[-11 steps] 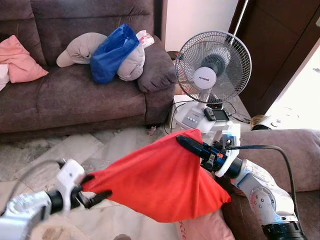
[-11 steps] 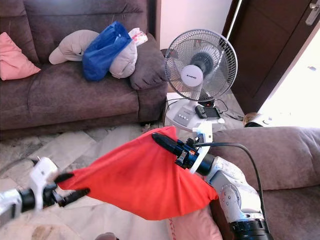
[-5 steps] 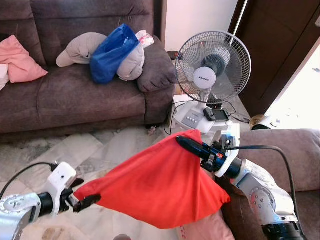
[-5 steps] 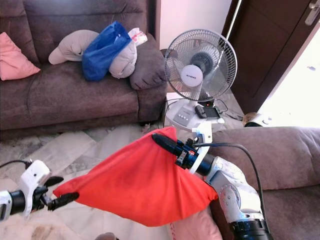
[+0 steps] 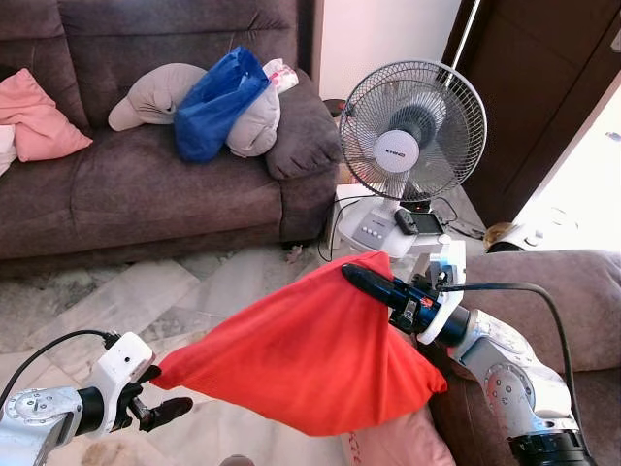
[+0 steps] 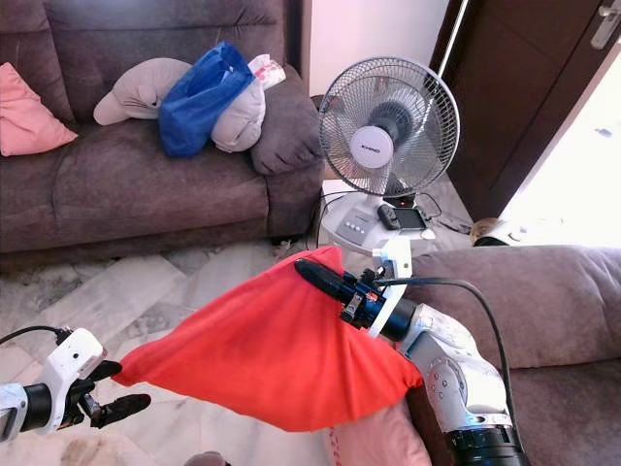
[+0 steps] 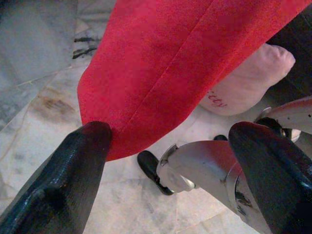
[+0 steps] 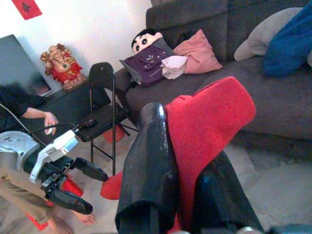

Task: Move the pillow to the sofa from floor

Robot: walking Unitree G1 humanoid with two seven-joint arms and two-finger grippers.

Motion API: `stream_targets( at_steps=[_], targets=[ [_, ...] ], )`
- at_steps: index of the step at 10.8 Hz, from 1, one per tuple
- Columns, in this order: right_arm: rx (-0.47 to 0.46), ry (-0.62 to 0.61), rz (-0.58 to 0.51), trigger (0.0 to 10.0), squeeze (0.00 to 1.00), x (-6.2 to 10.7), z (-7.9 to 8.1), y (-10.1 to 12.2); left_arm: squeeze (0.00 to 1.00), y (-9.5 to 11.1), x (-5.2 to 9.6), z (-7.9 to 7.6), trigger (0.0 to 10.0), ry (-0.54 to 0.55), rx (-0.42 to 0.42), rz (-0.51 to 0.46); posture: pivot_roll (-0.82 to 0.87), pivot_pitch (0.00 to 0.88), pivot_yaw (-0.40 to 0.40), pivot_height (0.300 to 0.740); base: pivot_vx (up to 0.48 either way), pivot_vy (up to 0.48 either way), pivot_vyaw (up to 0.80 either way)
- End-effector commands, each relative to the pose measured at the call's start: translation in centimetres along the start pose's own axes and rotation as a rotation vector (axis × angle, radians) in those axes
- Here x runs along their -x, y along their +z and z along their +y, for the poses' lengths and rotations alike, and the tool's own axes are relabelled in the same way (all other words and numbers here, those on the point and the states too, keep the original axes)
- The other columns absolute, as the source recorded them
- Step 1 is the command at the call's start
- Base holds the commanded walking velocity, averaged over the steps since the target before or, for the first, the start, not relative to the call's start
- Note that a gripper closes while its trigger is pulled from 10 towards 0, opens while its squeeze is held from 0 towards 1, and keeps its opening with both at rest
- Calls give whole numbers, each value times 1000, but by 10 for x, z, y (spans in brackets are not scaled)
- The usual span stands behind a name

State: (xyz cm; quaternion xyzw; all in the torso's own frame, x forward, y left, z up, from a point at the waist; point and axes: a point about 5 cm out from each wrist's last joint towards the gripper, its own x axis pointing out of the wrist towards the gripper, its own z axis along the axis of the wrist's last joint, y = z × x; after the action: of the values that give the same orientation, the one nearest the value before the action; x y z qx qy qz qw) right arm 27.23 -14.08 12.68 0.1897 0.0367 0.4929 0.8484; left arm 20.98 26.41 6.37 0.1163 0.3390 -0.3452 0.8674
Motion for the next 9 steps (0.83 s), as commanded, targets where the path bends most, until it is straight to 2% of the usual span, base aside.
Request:
stream_targets(
  at_steps=[1,8,9],
  targets=[
    [88,63,-79,10000,0,-5,8,24,0,3,1,2,10000,3,-24,3,117,0,-73,740,0,0,0],
    [88,63,-79,10000,0,-5,8,24,0,3,1,2,10000,3,-24,3,117,0,-73,740,0,0,0],
    [91,52,-72,10000,0,-5,7,23,0,20,-6,17,10000,165,-166,-21,113,0,-77,740,0,0,0]
  ],
)
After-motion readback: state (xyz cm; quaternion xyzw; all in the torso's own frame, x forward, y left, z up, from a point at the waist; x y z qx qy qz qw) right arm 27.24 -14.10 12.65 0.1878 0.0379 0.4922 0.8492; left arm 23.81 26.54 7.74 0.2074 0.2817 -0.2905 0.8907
